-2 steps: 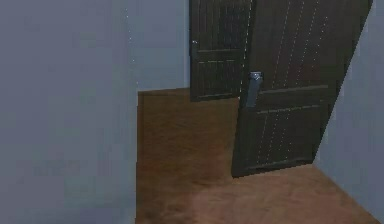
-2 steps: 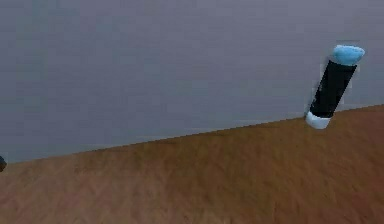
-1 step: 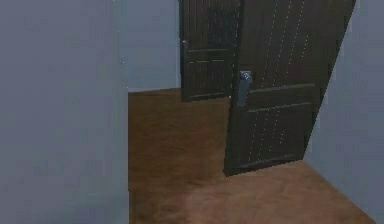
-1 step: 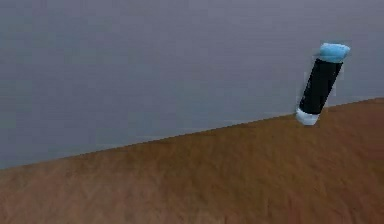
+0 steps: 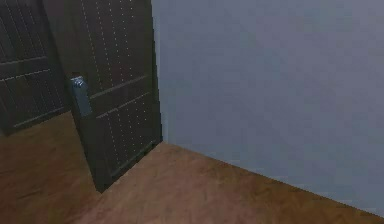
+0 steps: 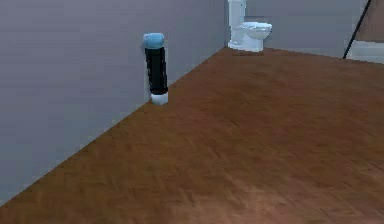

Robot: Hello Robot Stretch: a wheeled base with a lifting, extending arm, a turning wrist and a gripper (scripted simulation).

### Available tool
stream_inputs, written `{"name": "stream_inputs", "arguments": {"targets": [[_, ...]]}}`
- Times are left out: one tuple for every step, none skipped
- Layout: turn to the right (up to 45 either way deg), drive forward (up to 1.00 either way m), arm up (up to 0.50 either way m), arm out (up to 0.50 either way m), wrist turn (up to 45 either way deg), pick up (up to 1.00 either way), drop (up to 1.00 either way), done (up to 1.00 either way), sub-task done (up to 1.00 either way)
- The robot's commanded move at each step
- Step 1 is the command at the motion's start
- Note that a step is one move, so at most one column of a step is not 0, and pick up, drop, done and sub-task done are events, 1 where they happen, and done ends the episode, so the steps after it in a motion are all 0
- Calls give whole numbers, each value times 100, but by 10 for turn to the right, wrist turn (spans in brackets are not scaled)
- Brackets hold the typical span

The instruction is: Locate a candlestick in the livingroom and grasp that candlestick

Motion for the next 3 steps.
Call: {"name": "stream_inputs", "arguments": {"targets": [[90, 0, 0, 0, 0, 0, 0, 0, 0], [0, 15, 0, 0, 0, 0, 0, 0, 0], [-450, 0, 0, 0, 0, 0, 0, 0, 0]]}}
